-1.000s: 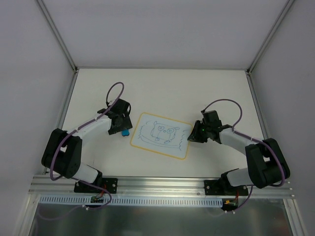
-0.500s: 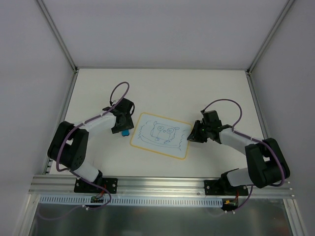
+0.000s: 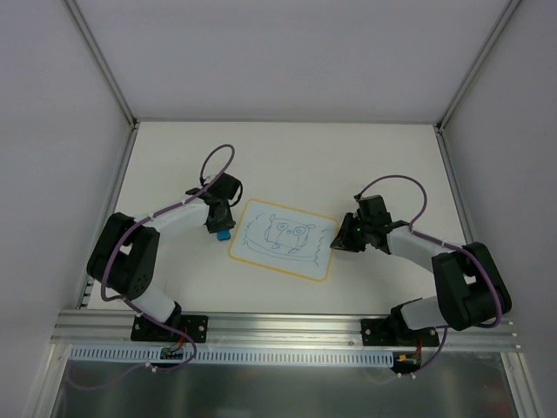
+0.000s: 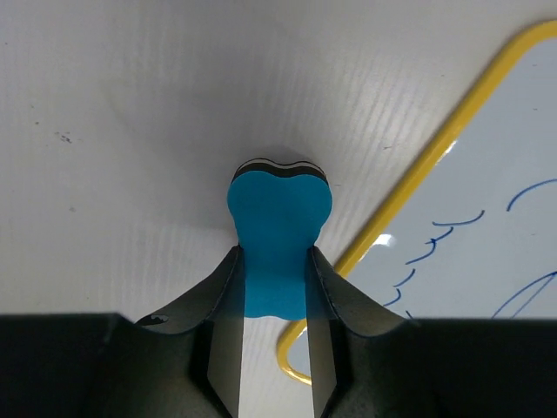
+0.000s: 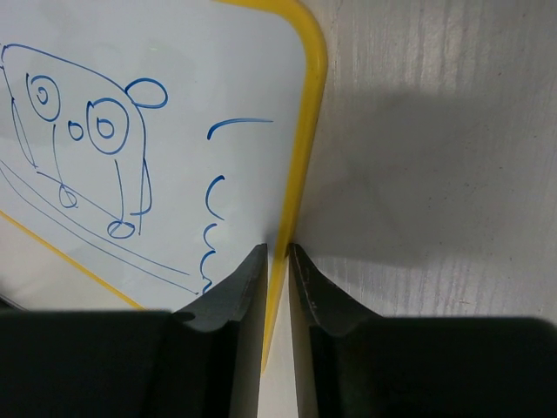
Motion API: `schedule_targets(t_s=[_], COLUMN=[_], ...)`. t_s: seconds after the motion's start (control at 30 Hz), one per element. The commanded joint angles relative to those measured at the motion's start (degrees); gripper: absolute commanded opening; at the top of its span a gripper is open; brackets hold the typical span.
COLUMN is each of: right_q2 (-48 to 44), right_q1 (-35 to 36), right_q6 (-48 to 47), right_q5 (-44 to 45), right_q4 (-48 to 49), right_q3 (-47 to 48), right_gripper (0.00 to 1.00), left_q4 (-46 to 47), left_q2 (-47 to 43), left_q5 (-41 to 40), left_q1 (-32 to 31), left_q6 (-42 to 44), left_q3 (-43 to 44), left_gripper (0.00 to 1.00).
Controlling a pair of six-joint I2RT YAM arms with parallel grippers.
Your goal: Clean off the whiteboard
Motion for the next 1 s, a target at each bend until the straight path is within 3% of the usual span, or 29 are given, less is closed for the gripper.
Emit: schedule_targets(t_s=[0.0, 0.3, 0.7, 0.83, 0.97], right_q2=[1.6, 1.5, 0.5, 1.3, 1.3], right_q1=[0.5, 0.6, 0.7, 0.8, 0.9], right_q6=[-1.0, -1.1, -1.5, -1.7, -1.8], right_q5=[1.6, 2.4, 3.2, 2.8, 2.8], right_q4=[-1.8, -1.8, -2.6, -2.6, -2.6], right_q3=[-0.9, -1.0, -0.8, -0.7, -0.5], right_gripper=[0.19, 0.11, 0.08, 0.00, 0.00], left_q4=[0.1, 0.1, 0.1, 0.0, 0.1], left_q2=[0.0, 6.1, 16.0, 20.3, 22.9], left_q5=[0.9, 4.0, 3.6, 8.2, 9.4], left_q1=[-2.2, -8.1, -8.3, -8.9, -12.1], left_q6=[1.9, 10.4, 18.0, 18.9, 18.2], left_q3=[3.6, 13.5, 20.9, 22.5, 23.9], left_gripper=[0.13, 0.15, 0.12, 0.06, 0.04])
